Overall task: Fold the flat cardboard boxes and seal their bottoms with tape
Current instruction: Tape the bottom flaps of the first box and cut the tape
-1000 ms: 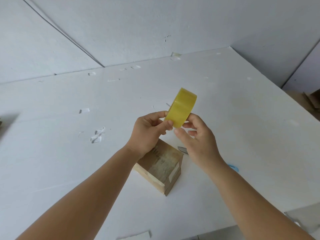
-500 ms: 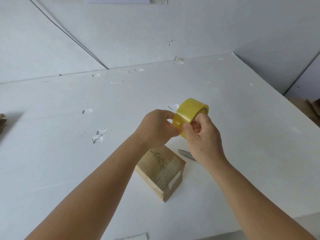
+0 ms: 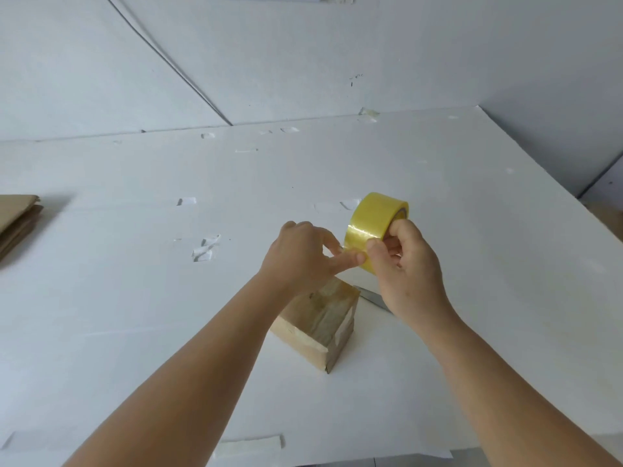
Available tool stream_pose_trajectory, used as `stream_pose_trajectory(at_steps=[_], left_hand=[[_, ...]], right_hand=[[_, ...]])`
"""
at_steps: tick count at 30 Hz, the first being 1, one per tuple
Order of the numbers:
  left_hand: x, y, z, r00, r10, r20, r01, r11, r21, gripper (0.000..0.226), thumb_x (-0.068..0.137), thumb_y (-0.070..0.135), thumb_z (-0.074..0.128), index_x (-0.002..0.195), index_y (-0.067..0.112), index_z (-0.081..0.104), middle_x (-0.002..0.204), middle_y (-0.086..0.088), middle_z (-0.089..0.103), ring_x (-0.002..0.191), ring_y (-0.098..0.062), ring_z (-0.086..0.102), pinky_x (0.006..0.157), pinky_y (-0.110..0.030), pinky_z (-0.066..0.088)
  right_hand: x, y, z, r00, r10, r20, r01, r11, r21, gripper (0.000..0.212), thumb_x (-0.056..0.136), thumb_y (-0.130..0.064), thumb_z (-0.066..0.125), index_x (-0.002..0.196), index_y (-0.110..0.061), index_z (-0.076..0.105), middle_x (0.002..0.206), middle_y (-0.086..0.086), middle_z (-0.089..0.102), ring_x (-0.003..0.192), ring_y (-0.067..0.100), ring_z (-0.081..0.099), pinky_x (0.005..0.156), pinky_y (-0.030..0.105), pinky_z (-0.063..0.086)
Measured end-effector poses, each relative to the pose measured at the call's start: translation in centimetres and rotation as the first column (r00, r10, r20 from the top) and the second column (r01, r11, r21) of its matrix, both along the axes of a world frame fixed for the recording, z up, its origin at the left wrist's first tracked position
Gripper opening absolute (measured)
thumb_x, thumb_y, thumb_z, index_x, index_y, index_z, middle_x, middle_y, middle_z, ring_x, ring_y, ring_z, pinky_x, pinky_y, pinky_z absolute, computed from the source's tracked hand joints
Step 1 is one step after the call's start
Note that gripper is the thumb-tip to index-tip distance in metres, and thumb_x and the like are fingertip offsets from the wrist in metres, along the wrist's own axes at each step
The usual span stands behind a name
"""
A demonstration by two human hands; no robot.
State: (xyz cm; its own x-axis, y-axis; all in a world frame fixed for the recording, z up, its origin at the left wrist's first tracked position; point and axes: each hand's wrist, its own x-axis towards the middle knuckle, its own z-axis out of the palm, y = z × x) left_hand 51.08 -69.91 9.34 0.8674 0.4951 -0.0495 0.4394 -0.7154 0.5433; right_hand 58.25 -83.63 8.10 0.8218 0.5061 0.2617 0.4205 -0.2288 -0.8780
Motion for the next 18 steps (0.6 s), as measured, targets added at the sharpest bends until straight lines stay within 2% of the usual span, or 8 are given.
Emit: stream_pose_trajectory(at_steps=[3, 5, 8, 11, 14, 16, 17, 18], left_hand=[[-0.6, -0.5, -0.6, 0.995, 0.058, 0.078, -0.06, 0.998, 0.024, 0.047, 0.071, 0.07, 0.063, 0.092, 0.028, 0.064, 0.082, 0.009, 0.053, 0.097, -0.009, 0.04, 0.071, -0.025, 0.034], [-1.2, -0.9, -1.1, 0.992, 0.054, 0.115, -0.063, 0.995, 0.075, 0.038, 0.076, 0.059, 0.067, 0.095, 0.026, 0.06, 0.084, 0.01, 0.053, 0.096, -0.011, 0.043, 0.072, -0.024, 0.033], [-2.8, -1.2, -1.8, 0.991, -0.031, 0.131, 0.01, 0.987, 0.158, 0.029, 0.079, 0.049, 0.067, 0.095, 0.025, 0.062, 0.092, 0.012, 0.053, 0.1, -0.011, 0.044, 0.084, -0.021, 0.031], [-4.4, -1.3, -2.6, 0.985, -0.118, 0.128, 0.088, 0.972, 0.22, 0.036, 0.077, 0.057, 0.063, 0.101, 0.029, 0.065, 0.106, 0.015, 0.052, 0.105, -0.006, 0.041, 0.098, -0.018, 0.02], [-5.4, -1.5, -3.2, 0.98, -0.151, 0.132, 0.119, 0.967, 0.225, 0.054, 0.073, 0.067, 0.044, 0.112, 0.034, 0.063, 0.117, 0.019, 0.051, 0.109, -0.003, 0.041, 0.099, -0.016, 0.016], [-6.0, -1.8, -3.6, 0.976, -0.154, 0.152, 0.124, 0.973, 0.193, 0.059, 0.077, 0.066, 0.037, 0.12, 0.034, 0.062, 0.127, 0.017, 0.05, 0.117, 0.002, 0.034, 0.1, -0.013, 0.01], [-6.2, -1.9, -3.8, 0.976, -0.15, 0.156, 0.12, 0.975, 0.19, 0.06, 0.079, 0.065, 0.034, 0.123, 0.035, 0.061, 0.134, 0.015, 0.048, 0.124, 0.002, 0.03, 0.102, -0.013, 0.007], [-6.5, -2.0, -4.1, 0.979, -0.141, 0.144, 0.111, 0.974, 0.198, 0.06, 0.081, 0.065, 0.032, 0.127, 0.037, 0.058, 0.14, 0.014, 0.044, 0.132, -0.001, 0.026, 0.106, -0.017, 0.005]], right_hand=[[0.0, 0.2, -0.5, 0.999, 0.023, 0.024, -0.022, 0.999, -0.029, 0.005, 0.091, -0.015, 0.054, 0.094, -0.012, 0.056, 0.084, -0.005, 0.062, 0.078, 0.009, 0.059, 0.069, 0.027, 0.048], [0.5, 0.1, -1.4, 0.998, 0.014, 0.068, -0.009, 0.997, -0.078, 0.005, 0.091, -0.016, 0.053, 0.092, -0.011, 0.055, 0.087, 0.002, 0.059, 0.078, 0.017, 0.057, 0.067, 0.032, 0.046], [2.1, -0.3, -3.1, 0.978, -0.019, 0.208, 0.072, 0.966, -0.249, 0.009, 0.091, -0.013, 0.051, 0.091, -0.005, 0.055, 0.092, 0.008, 0.051, 0.082, 0.025, 0.049, 0.066, 0.032, 0.036], [4.1, -1.1, -5.3, 0.936, 0.044, 0.351, 0.154, 0.843, -0.516, 0.025, 0.091, -0.012, 0.048, 0.112, -0.007, 0.06, 0.106, 0.015, 0.053, 0.1, 0.035, 0.047, 0.077, 0.037, 0.037], [5.8, -2.5, -7.6, 0.909, 0.142, 0.392, 0.218, 0.64, -0.737, 0.041, 0.091, -0.016, 0.047, 0.129, -0.025, 0.055, 0.116, 0.008, 0.054, 0.112, 0.032, 0.045, 0.087, 0.036, 0.036], [6.2, -3.2, -8.4, 0.912, 0.208, 0.353, 0.208, 0.508, -0.836, 0.039, 0.09, -0.017, 0.047, 0.125, -0.031, 0.056, 0.117, 0.003, 0.054, 0.116, 0.028, 0.044, 0.086, 0.033, 0.035], [6.1, -3.3, -8.5, 0.913, 0.225, 0.34, 0.197, 0.486, -0.851, 0.034, 0.09, -0.017, 0.047, 0.119, -0.03, 0.059, 0.115, 0.002, 0.055, 0.115, 0.027, 0.045, 0.084, 0.033, 0.034], [5.9, -3.3, -8.6, 0.915, 0.214, 0.343, 0.187, 0.53, -0.827, 0.027, 0.09, -0.018, 0.046, 0.11, -0.027, 0.062, 0.11, 0.002, 0.056, 0.113, 0.028, 0.048, 0.08, 0.032, 0.034]])
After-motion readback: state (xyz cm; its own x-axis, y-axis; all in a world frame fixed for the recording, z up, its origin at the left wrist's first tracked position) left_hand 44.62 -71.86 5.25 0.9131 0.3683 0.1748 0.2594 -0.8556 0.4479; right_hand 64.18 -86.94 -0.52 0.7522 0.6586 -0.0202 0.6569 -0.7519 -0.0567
